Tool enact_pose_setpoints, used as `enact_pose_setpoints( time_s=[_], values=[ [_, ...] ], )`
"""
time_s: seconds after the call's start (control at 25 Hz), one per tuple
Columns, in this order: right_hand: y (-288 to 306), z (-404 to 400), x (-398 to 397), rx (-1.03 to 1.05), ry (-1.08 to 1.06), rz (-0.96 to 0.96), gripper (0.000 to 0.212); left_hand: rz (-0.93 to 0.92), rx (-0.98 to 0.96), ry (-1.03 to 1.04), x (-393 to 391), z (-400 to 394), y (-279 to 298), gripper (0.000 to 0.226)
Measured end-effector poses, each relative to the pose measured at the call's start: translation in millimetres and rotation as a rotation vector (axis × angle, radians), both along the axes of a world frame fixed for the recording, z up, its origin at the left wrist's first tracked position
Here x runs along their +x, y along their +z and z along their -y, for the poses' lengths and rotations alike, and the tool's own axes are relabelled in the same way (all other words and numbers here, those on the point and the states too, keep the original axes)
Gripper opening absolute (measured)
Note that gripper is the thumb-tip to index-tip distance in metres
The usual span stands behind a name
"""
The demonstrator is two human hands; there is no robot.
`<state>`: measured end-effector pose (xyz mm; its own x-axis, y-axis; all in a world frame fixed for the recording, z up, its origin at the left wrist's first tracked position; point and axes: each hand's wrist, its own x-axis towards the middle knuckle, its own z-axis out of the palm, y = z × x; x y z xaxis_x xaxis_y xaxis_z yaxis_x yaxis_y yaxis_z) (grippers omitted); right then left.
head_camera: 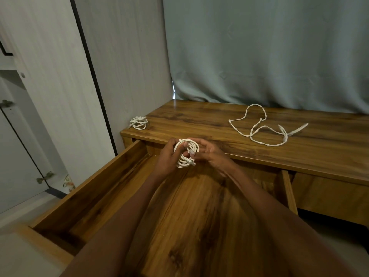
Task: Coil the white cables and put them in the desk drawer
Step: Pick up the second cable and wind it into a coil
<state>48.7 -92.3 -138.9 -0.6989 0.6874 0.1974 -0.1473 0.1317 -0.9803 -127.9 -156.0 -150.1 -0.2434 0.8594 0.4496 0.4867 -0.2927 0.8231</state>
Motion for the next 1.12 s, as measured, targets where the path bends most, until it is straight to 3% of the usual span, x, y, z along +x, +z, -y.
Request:
enact_pose_setpoints(
  time_s=[0.08,0.24,0.44,0.76,1.0,1.12],
  values=[
    [1,1,-1,0.193,-0.085,0.061,0.055,0.096,-0.036,-0.031,-2,-1,1,0.023],
    [-10,1,-2,0.987,-0.407,0.389,0.048,-0.007,-0.096,-0.096,-3,-4,-1,0.022],
    [-18,-2,-8,1.376,-0.621,0.445,0.051,-0.004,-0.128,-0.135,1,-5,0,0.037],
    [-18,7,-20,1.388,-0.680,0.233,0.025,0.346,-0.261,-0.130,3,0,3,0.042],
    [-17,10,-16,1.115,-0.666,0.141,0.028,0.293,-0.311,-0.129,12,3,17,0.056],
    [-12,8,-15,0.914,-0.681,0.154,0.033,0.206,-0.260,-0.171,15,5,15,0.049]
  ],
)
